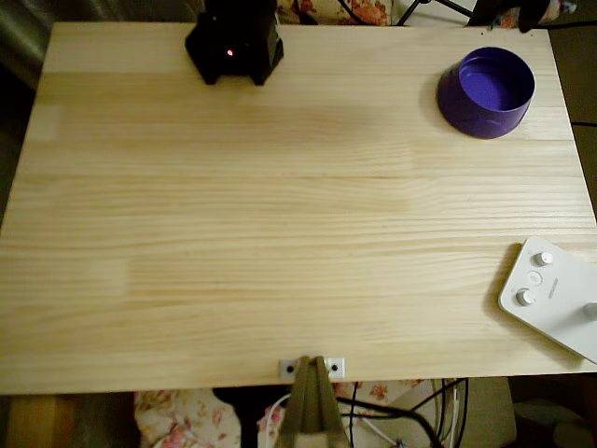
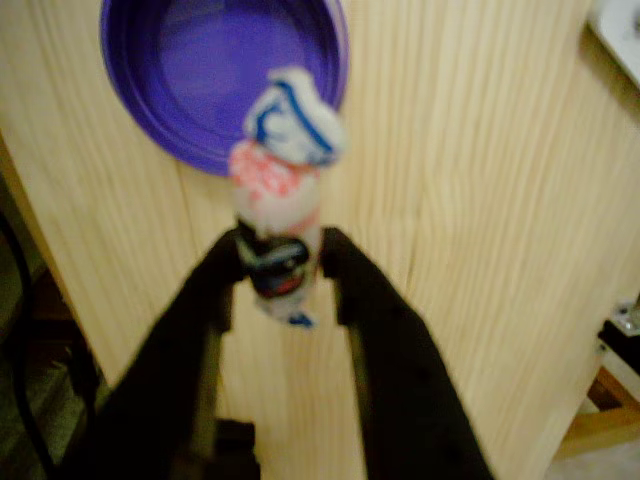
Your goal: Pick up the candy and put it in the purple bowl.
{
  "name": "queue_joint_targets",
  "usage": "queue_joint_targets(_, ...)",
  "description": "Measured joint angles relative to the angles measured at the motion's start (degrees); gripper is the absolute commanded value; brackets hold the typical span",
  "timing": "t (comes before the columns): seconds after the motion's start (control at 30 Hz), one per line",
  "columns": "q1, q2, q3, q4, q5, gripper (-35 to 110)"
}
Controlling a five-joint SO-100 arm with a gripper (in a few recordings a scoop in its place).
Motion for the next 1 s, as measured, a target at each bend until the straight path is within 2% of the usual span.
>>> queue_joint_targets(0.6, -2.81, -15.12, -9.32, -3.25, 0.00, 6)
queue_joint_targets(1.0, -3.16, -18.90, -10.20, -3.52, 0.00, 8)
